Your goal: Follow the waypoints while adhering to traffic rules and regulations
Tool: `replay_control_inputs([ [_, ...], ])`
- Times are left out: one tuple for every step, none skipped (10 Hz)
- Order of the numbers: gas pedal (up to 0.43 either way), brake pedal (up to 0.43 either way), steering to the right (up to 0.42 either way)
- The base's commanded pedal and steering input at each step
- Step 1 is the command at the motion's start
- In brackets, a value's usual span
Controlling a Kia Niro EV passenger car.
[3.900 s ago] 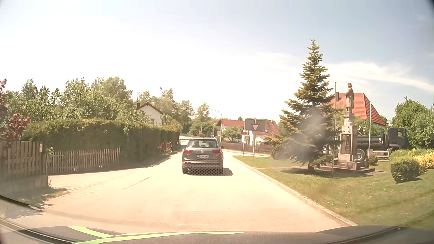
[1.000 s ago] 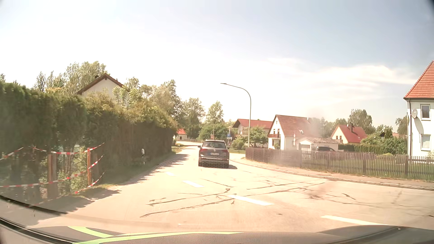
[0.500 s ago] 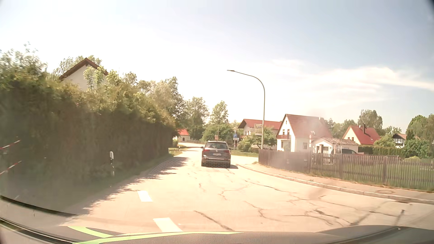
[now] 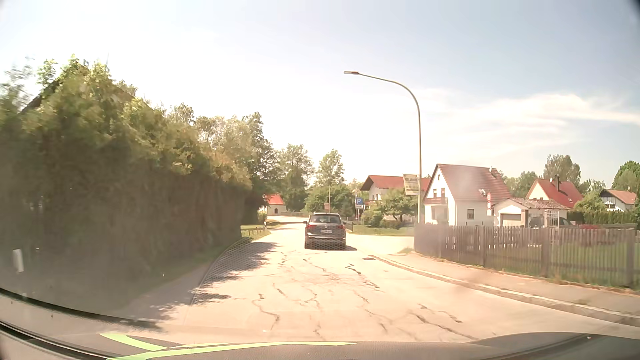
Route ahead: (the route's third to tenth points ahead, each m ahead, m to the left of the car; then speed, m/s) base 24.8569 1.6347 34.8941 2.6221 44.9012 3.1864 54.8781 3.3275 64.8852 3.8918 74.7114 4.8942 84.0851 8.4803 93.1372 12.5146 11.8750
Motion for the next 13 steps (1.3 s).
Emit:
replay_control_inputs([
  [0.197, 0.000, -0.016],
  [0.197, 0.000, -0.016],
  [0.197, 0.000, -0.011],
  [0.197, 0.000, -0.003],
  [0.197, 0.000, -0.002],
  [0.197, 0.000, -0.002],
  [0.197, 0.000, -0.001],
  [0.197, 0.000, -0.002],
  [0.197, 0.000, -0.001],
  [0.197, 0.000, -0.001],
  [0.197, 0.000, -0.001],
  [0.197, 0.000, -0.001],
  [0.197, 0.000, -0.001],
])
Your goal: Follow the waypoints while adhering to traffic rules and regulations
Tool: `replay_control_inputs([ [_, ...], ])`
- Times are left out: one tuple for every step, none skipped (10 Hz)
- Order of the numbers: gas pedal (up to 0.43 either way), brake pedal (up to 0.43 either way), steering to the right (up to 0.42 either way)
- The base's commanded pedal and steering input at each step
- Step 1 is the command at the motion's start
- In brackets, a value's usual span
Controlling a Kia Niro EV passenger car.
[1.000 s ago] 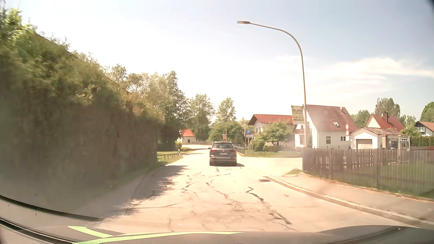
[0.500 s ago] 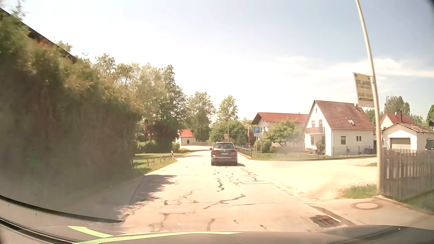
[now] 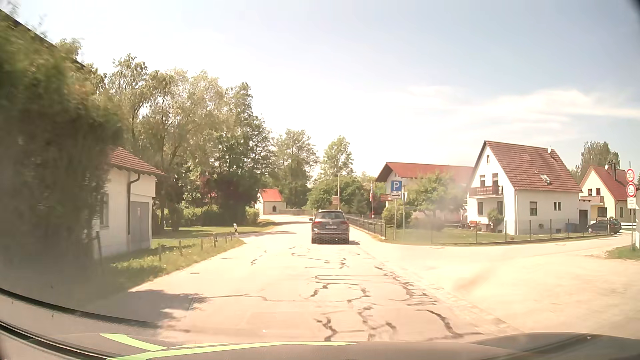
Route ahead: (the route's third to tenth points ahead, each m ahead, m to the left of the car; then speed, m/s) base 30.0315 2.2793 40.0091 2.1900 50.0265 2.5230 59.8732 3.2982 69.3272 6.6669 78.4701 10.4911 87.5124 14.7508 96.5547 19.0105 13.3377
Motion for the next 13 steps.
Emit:
replay_control_inputs([
  [0.197, 0.000, 0.000],
  [0.197, 0.000, 0.000],
  [0.197, 0.000, 0.000],
  [0.197, 0.000, 0.000],
  [0.197, 0.000, 0.000],
  [0.197, 0.000, 0.000],
  [0.189, 0.000, 0.000],
  [0.138, 0.000, 0.000],
  [0.087, 0.000, 0.000],
  [0.000, 0.000, 0.000],
  [0.000, 0.000, 0.000],
  [0.000, 0.000, 0.000],
  [0.000, 0.000, 0.000],
])
